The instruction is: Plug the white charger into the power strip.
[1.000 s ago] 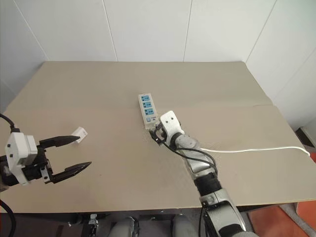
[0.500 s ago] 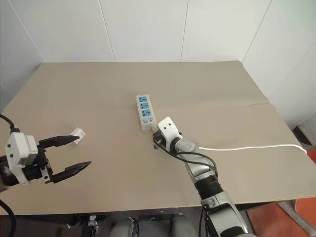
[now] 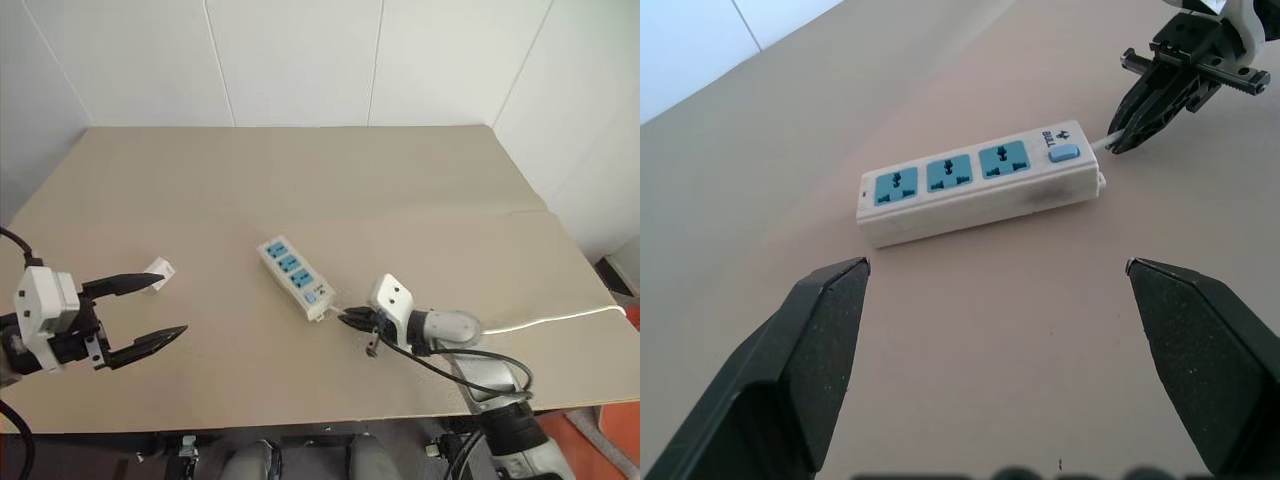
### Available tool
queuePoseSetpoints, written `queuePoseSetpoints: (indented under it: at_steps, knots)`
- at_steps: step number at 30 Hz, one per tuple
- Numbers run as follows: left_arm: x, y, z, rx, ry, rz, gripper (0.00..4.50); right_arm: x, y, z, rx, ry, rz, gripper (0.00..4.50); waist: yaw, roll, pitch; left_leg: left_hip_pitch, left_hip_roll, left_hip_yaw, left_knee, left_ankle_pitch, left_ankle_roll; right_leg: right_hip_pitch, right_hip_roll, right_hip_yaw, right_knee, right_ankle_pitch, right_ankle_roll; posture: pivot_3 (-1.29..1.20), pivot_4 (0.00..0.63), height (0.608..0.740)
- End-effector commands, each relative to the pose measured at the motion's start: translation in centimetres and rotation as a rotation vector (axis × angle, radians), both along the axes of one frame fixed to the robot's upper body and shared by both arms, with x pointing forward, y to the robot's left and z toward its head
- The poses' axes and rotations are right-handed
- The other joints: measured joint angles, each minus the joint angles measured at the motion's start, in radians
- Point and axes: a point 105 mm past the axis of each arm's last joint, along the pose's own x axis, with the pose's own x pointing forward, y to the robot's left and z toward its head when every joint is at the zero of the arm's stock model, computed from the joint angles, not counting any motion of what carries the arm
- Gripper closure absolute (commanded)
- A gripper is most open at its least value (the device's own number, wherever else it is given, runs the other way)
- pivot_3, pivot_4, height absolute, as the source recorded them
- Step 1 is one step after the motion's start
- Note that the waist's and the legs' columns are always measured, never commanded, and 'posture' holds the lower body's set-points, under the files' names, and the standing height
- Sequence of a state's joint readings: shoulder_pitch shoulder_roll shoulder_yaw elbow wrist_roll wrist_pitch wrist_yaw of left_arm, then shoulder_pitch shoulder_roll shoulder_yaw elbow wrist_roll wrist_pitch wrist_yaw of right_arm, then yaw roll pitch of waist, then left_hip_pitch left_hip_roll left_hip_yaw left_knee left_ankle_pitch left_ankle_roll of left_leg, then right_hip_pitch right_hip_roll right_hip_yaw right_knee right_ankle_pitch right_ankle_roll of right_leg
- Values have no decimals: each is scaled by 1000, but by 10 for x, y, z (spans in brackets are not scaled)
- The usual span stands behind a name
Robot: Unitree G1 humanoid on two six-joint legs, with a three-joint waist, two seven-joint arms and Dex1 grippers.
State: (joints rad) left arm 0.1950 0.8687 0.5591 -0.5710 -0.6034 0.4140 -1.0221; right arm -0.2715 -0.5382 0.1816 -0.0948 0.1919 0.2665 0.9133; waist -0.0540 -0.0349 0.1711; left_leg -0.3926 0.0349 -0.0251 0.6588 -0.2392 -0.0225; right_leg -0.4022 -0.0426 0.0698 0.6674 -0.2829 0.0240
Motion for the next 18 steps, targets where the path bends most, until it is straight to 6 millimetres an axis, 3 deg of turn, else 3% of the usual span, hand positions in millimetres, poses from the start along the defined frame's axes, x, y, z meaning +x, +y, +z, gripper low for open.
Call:
queuePoseSetpoints:
  at_steps: [1, 7, 11, 15, 18]
  knots:
    - [1, -2, 4, 16, -24, -23, 0, 9, 0, 13, 29, -71, -37, 3511, 0, 0, 0, 0, 0, 0, 0, 0, 0, 0, 0, 0, 0, 0, 0, 0, 150, 740]
    - [2, -3, 5, 17, -25, -33, 0, 7, -5, 13, 36, -72, -58, 1420, 10, 0, 0, 0, 0, 0, 0, 0, 0, 0, 0, 0, -1, 0, 0, 0, 150, 740]
    - [1, -5, 6, 7, -26, -44, 0, -8, -12, 33, 150, -61, -33, 23, 15, 0, 0, -1, -1, 0, 0, 0, 0, 1, -1, 0, -1, 0, 0, 0, 150, 740]
    - [0, -3, 5, 15, -23, -41, 0, -18, -9, 45, 266, -53, -51, 23, 11, 0, 0, -1, 0, -1, 0, 0, 0, 1, -1, 0, -1, 0, 0, 0, 150, 740]
    - [1, -3, 6, 14, -24, -45, 0, -13, 3, 47, 342, -78, -132, 23, 6, 0, 0, 1, 0, -1, 0, 0, 0, 2, 0, 0, 0, 0, 0, 0, 150, 740]
